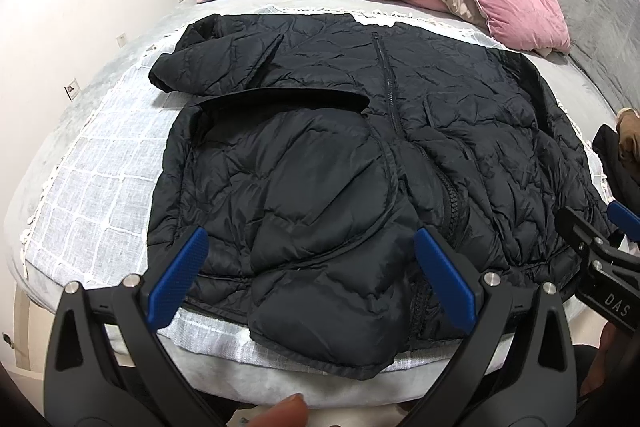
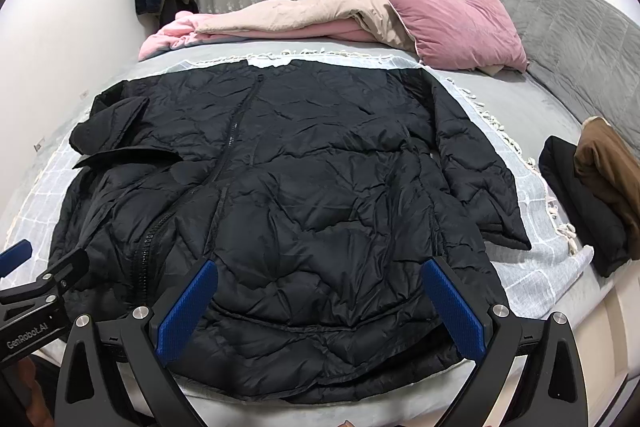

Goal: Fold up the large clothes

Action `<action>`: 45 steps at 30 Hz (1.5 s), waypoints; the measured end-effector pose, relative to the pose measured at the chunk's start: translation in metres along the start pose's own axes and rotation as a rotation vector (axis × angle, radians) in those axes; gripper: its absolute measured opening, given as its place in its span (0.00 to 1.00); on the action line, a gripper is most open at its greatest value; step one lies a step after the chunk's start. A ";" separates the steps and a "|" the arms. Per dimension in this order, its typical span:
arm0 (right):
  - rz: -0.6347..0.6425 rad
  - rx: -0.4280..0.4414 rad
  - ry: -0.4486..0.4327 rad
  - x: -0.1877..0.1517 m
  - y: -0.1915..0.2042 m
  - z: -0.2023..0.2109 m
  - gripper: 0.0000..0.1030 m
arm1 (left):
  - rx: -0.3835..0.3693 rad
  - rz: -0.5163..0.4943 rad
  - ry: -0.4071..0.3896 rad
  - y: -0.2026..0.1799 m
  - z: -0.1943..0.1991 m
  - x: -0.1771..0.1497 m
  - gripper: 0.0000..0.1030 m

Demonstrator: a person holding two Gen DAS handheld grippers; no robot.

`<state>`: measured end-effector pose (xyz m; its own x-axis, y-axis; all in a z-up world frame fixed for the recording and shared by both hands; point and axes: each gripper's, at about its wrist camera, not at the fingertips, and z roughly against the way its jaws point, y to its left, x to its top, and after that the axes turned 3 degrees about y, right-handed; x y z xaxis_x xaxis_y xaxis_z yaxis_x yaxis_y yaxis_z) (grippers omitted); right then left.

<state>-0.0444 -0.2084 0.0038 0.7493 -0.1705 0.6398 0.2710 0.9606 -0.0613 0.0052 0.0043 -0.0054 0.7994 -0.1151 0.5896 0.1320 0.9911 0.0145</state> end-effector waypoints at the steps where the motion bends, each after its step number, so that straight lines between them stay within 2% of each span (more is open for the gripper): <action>1: -0.001 -0.002 0.001 0.000 -0.001 0.000 1.00 | -0.002 0.005 0.001 0.001 -0.001 0.000 1.00; 9: -0.001 0.036 0.006 0.004 -0.010 0.001 1.00 | -0.060 -0.002 -0.015 0.012 -0.001 0.008 1.00; 11: -0.032 0.074 0.010 0.011 -0.025 0.004 1.00 | -0.079 -0.026 -0.026 0.020 -0.001 0.016 1.00; 15: -0.110 0.133 0.033 0.027 -0.061 0.005 1.00 | -0.060 -0.039 -0.022 0.049 -0.005 0.036 1.00; 18: -0.190 0.182 0.071 0.035 -0.089 0.001 1.00 | -0.088 -0.014 0.056 0.081 -0.024 0.049 0.99; 22: -0.297 0.307 0.185 0.043 -0.129 -0.025 1.00 | -0.113 0.085 0.150 0.124 -0.058 0.056 0.99; 27: -0.489 0.470 0.260 0.023 -0.170 -0.066 1.00 | -0.182 0.218 0.225 0.171 -0.092 0.033 0.99; 32: -0.598 0.586 0.375 -0.006 -0.184 -0.109 1.00 | -0.315 0.263 0.337 0.184 -0.118 0.011 0.93; 35: -0.627 0.668 0.412 -0.016 -0.184 -0.119 0.97 | -0.425 0.269 0.388 0.181 -0.122 -0.003 0.83; 37: -0.650 0.737 0.432 -0.022 -0.181 -0.121 0.91 | -0.450 0.235 0.388 0.176 -0.117 -0.009 0.71; 38: -0.654 0.775 0.450 -0.025 -0.179 -0.124 0.76 | -0.467 0.218 0.391 0.174 -0.112 -0.010 0.47; 39: -0.645 0.799 0.463 -0.027 -0.177 -0.126 0.46 | -0.516 0.228 0.409 0.174 -0.110 -0.012 0.12; 40: -0.614 0.797 0.471 -0.026 -0.174 -0.125 0.28 | -0.575 0.267 0.415 0.177 -0.107 -0.013 0.12; 41: -0.593 0.747 0.449 -0.024 -0.176 -0.120 0.12 | -0.581 0.284 0.397 0.181 -0.102 -0.012 0.10; 42: -0.570 0.693 0.410 -0.020 -0.179 -0.113 0.10 | -0.564 0.277 0.362 0.185 -0.091 -0.010 0.09; 43: -0.564 0.677 0.377 -0.017 -0.183 -0.107 0.09 | -0.540 0.266 0.311 0.191 -0.077 -0.008 0.08; 45: -0.578 0.683 0.299 -0.009 -0.198 -0.089 0.08 | -0.522 0.267 0.247 0.207 -0.051 -0.008 0.08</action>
<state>-0.0513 -0.4167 -0.0580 0.7592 -0.6187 0.2021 0.3073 0.6144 0.7267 0.0564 0.2073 -0.0479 0.9477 0.0580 0.3139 0.1277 0.8323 -0.5394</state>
